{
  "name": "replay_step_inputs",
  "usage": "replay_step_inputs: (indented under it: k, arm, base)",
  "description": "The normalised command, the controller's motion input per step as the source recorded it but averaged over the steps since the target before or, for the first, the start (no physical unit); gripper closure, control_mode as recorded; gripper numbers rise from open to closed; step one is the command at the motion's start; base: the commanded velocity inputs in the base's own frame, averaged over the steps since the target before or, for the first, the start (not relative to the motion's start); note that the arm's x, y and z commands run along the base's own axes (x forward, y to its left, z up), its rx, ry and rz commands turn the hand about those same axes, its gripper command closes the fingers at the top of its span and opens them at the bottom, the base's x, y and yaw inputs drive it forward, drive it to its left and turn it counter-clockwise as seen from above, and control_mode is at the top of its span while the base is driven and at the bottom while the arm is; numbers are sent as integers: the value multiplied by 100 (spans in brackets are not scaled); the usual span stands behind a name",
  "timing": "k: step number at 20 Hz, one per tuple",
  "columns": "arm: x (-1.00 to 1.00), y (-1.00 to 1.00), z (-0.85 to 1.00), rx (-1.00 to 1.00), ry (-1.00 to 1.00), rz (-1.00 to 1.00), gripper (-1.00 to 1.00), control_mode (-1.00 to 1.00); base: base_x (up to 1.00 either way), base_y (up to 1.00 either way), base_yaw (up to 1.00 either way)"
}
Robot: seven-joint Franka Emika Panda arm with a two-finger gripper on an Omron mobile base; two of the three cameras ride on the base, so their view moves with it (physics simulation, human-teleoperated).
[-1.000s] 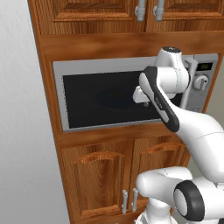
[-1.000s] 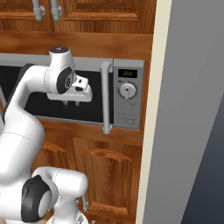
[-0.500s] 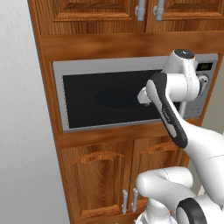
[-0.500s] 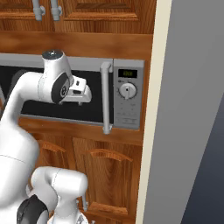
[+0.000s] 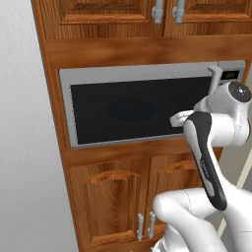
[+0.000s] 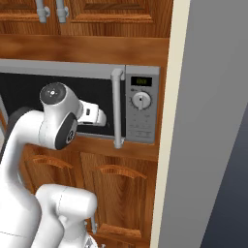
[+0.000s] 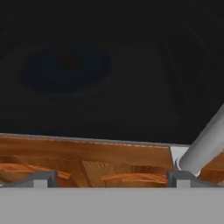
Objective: Retrieve the reheated potato from the microwave, then place the potato, cheese, and condiment on the cutting board.
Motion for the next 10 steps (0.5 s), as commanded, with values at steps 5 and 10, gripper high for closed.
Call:
replay_step_inputs:
  k: [5,10]
  arm:
    - [-28,-50,14,2,0,-6,-100,-100]
    - [0,-59,4,4,0,-1,-100,-100]
  base:
    - [0,0,0]
    - [0,0,0]
